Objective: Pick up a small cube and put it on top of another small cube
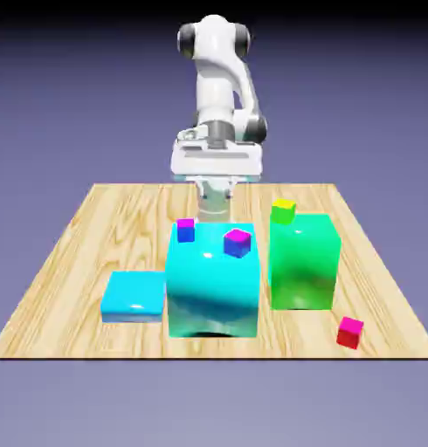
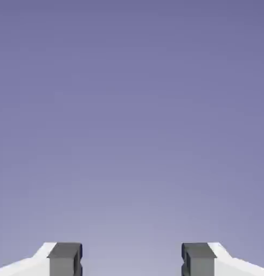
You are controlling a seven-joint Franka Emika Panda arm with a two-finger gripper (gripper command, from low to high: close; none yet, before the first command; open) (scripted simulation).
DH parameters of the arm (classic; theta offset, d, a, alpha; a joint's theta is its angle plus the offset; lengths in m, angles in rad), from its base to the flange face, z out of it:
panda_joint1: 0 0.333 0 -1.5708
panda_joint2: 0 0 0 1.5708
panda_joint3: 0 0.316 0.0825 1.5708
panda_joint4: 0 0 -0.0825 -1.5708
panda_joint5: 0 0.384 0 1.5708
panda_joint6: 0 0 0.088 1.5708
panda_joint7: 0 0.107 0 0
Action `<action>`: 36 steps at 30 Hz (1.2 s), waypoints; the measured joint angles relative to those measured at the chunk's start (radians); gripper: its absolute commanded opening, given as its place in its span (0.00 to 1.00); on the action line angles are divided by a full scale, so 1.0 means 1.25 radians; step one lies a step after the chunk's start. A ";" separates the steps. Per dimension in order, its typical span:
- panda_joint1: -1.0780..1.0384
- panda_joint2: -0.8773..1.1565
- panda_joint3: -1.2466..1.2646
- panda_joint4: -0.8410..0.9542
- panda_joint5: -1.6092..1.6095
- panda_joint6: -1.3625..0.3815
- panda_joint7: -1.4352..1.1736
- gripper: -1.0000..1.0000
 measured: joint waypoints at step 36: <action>0.183 1.026 0.417 1.044 -0.454 -1.039 -0.018 0.50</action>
